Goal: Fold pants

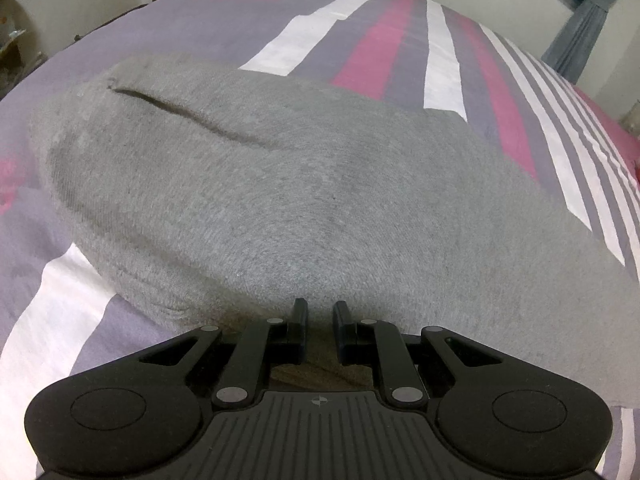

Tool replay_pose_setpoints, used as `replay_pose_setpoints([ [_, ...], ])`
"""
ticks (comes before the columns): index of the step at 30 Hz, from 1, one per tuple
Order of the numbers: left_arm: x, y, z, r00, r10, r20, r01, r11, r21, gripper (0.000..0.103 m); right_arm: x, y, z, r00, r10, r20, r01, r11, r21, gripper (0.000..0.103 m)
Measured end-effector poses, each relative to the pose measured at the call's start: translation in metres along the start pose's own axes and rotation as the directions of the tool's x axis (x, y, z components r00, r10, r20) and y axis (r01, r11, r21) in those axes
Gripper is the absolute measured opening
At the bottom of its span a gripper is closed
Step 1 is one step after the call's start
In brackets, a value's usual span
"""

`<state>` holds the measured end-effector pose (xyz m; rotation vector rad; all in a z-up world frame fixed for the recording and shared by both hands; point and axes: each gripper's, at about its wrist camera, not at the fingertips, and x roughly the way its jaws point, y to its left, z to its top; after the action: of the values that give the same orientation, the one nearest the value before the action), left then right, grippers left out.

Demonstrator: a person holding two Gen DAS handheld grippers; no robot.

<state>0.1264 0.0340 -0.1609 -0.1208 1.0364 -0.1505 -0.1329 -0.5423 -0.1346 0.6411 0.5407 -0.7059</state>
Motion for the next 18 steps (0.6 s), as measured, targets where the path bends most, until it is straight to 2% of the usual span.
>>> replay_pose_setpoints([
  [4,0.000,-0.002,-0.003,1.000,0.004,0.012,-0.005,1.000,0.015,0.014,-0.002,0.005,0.016,0.998,-0.014,0.066,0.018,0.997,-0.072,0.011],
  [8,-0.001,-0.004,-0.004,1.000,0.010,0.019,-0.010,1.000,0.028,0.014,0.019,0.001,0.011,0.994,-0.104,-0.013,0.102,0.986,-0.130,0.012],
  [9,-0.002,-0.004,-0.004,1.000,0.010,0.020,-0.010,1.000,0.029,0.014,0.017,0.000,0.011,0.995,-0.103,-0.011,0.100,0.987,-0.129,0.017],
  [10,-0.002,-0.004,-0.004,1.000,0.010,0.020,-0.010,0.999,0.031,0.014,0.012,-0.003,0.011,0.994,-0.107,0.003,0.106,0.987,-0.117,0.027],
  [12,-0.004,-0.005,-0.004,1.000,0.014,0.021,-0.014,0.999,0.034,0.014,0.001,-0.011,0.015,0.987,-0.156,0.037,0.159,0.984,-0.084,0.040],
  [13,-0.006,-0.006,-0.003,0.999,0.021,0.025,-0.022,0.999,0.037,0.014,-0.006,-0.016,0.019,0.982,-0.180,0.053,0.184,0.981,-0.064,0.041],
  [16,-0.020,-0.021,-0.004,0.998,0.023,0.065,-0.027,0.997,0.072,0.014,-0.024,-0.019,0.028,0.988,-0.125,0.089,0.128,0.991,-0.034,0.039],
  [18,-0.027,-0.039,-0.004,0.996,-0.010,0.085,-0.001,0.993,0.119,0.014,-0.029,0.005,0.027,0.994,-0.056,0.094,0.067,0.990,-0.123,0.039],
])
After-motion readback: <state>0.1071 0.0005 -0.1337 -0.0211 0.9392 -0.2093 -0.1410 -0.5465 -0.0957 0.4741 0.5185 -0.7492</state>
